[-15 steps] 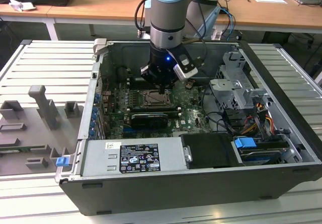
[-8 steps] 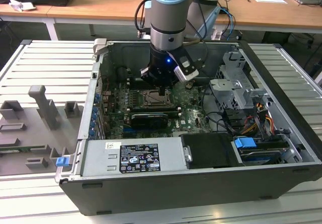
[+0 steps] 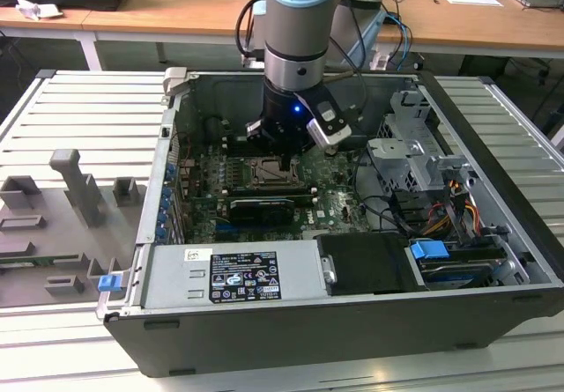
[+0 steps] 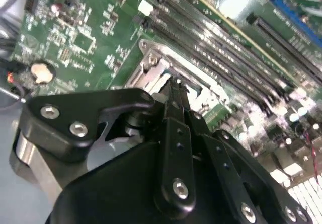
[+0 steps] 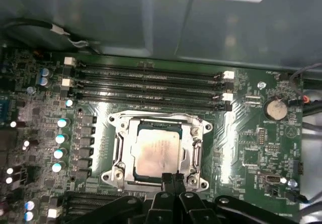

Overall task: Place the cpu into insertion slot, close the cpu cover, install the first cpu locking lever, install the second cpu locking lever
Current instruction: 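Install the second cpu locking lever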

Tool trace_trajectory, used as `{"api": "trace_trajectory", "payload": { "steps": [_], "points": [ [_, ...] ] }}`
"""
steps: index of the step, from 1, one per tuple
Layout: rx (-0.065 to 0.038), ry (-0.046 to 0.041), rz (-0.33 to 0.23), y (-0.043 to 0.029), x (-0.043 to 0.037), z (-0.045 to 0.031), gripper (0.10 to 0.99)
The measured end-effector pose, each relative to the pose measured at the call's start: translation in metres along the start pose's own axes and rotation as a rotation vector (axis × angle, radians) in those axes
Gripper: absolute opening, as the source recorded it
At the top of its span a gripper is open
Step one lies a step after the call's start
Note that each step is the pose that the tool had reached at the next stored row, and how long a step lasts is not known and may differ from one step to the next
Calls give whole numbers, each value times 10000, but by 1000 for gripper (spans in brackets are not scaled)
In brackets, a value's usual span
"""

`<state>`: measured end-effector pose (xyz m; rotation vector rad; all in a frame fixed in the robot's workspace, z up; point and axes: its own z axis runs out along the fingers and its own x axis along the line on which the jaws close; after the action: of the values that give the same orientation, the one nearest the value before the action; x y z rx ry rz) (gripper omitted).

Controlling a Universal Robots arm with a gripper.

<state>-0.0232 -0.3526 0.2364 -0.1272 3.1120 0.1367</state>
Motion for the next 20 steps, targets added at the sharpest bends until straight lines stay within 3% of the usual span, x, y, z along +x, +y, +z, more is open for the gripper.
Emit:
{"api": "trace_trajectory", "payload": {
  "steps": [5,20],
  "points": [
    [-1,0,0,-65,5,-10,106],
    [-21,-1,1,-158,14,-18,106]
  ]
}}
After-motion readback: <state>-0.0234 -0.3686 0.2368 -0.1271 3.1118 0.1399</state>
